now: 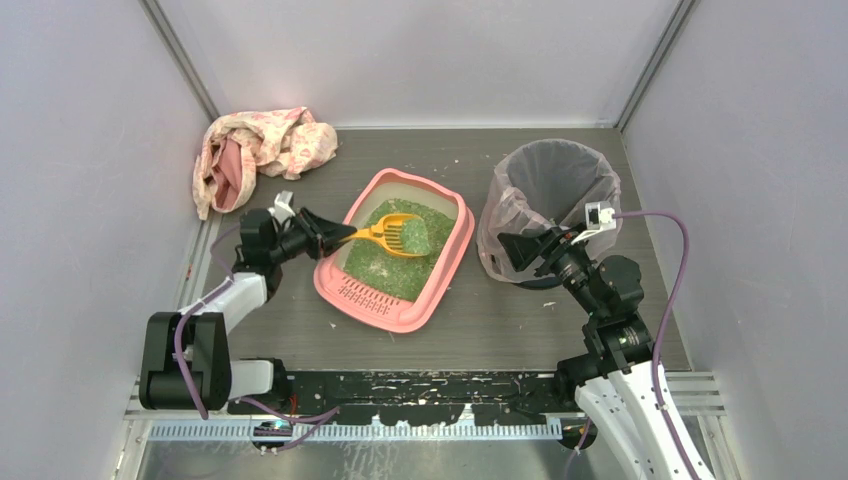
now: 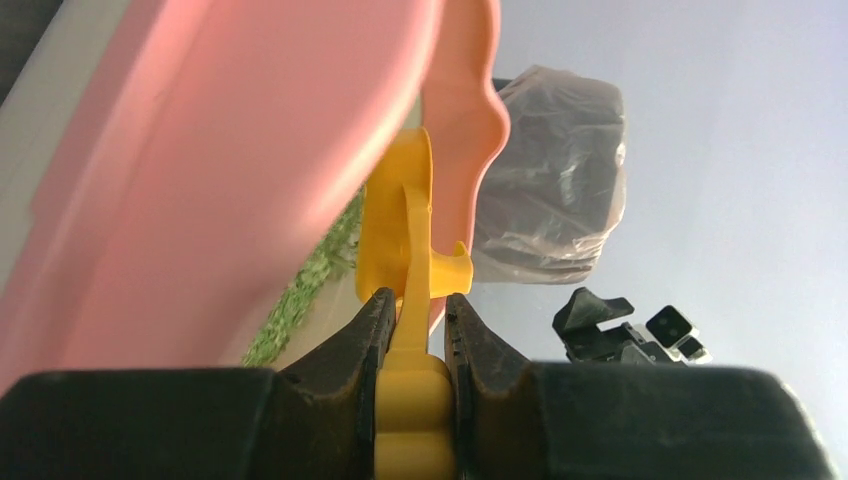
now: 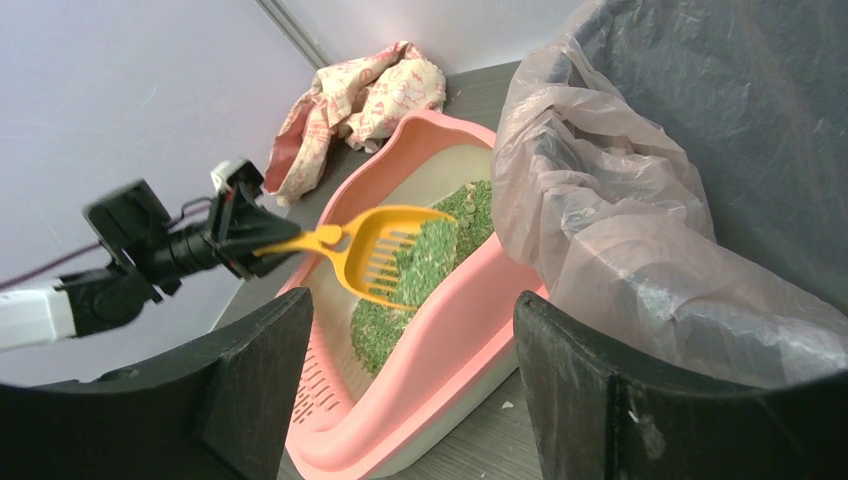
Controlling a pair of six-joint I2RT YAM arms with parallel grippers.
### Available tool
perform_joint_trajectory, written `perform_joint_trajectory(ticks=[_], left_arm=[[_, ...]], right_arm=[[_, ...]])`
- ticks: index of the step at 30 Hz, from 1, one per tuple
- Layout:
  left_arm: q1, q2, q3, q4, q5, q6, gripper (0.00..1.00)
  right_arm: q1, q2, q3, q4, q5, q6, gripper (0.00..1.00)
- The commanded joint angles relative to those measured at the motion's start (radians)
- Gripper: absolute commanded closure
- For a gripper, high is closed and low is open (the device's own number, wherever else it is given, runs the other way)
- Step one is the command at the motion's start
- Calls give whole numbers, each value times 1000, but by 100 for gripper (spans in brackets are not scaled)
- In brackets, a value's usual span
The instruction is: Clean the litter box
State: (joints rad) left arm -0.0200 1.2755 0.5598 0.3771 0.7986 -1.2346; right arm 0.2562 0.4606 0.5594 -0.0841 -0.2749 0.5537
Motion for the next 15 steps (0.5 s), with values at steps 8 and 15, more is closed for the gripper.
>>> perform_joint_trajectory(ticks=[8, 15], left_arm=[[53, -35, -189, 504, 19, -263, 100], [-3, -71, -156, 278, -36, -87, 100]], right_arm=[[2, 34, 14, 76, -27, 17, 22], [2, 32, -4, 78, -22, 23, 22]])
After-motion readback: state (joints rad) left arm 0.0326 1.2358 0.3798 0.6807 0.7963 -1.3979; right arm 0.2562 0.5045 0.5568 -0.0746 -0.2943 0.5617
